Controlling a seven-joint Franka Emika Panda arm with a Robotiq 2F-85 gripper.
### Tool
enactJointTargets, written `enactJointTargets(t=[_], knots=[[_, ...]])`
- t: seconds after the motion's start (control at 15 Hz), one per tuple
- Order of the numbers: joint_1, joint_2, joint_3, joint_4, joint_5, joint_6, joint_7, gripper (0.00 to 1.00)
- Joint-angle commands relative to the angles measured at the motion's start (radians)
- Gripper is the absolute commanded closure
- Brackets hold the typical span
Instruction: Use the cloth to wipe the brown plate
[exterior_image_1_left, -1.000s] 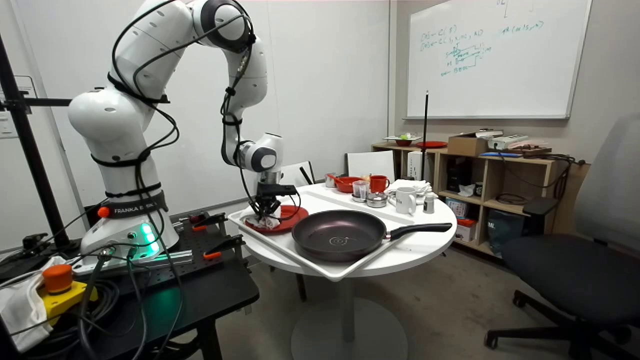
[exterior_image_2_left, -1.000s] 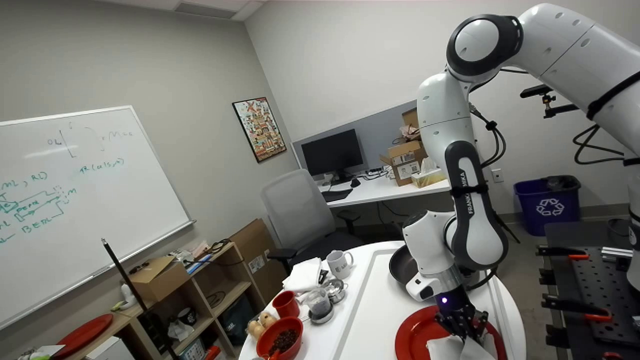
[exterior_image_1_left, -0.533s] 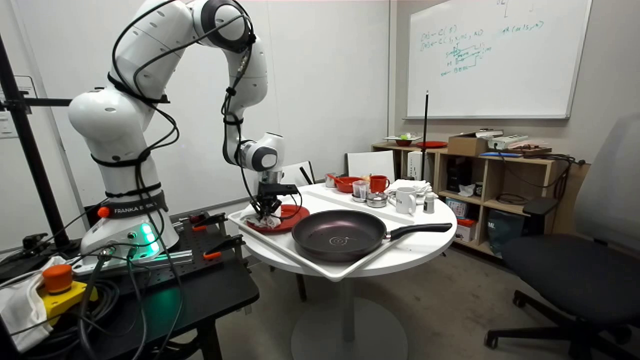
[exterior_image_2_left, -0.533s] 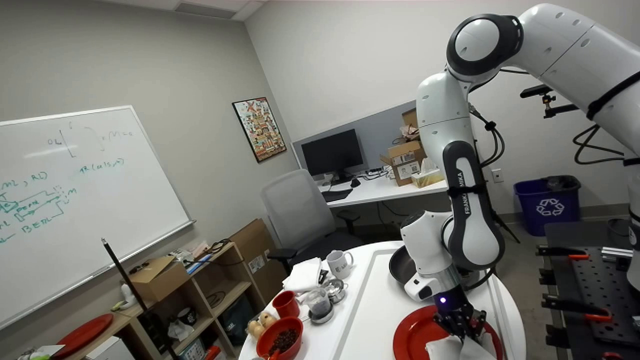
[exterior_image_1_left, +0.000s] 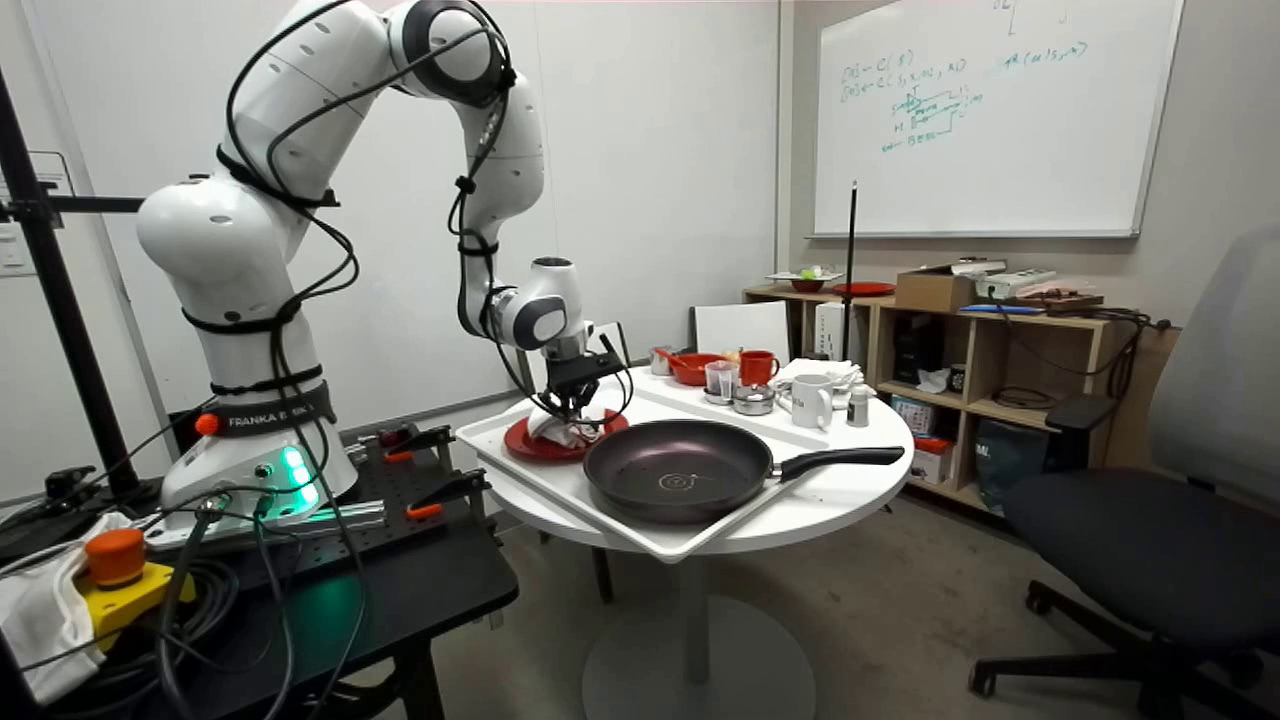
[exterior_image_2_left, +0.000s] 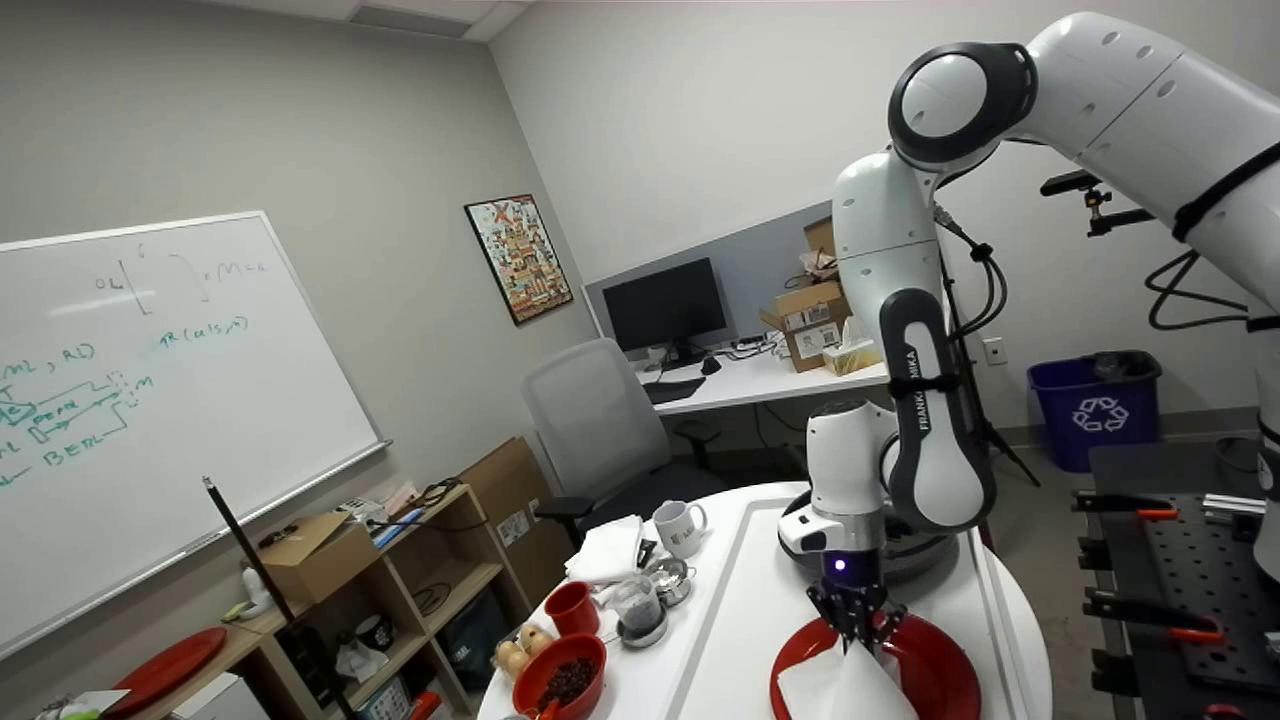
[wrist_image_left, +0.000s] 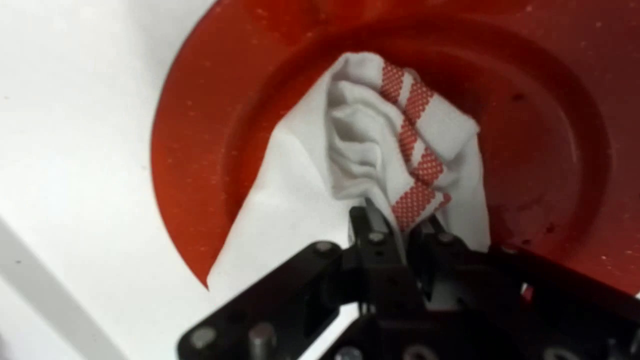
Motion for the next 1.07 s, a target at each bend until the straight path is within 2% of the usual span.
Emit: enactJointTargets(t=[0.0,0.27,0.33,0.53,0.6,0.73,0.8,1.0], knots=[[0.037,0.017,-0.058,0.016,-0.032,0.137,0.05,0.97],[0.074,0.022,-0.115,0.013,-0.058,0.283,0.093,0.97],[0.036,-0.005,-0.08,0.053,-0.087,0.223,0.121,0.97],[0.021,-0.018,-0.068,0.106,-0.128,0.231,0.182,0.97],[-0.014,-0.017,-0.02,0.125,-0.059,0.231,0.13,0.97],[-0.027,-0.012,0.0,0.163,-0.041,0.23,0.145,0.97],[-0.002,-0.012,-0.036,0.188,-0.11,0.229,0.231,0.97],[0.038,-0.004,-0.083,0.21,-0.1,0.225,0.297,0.97]])
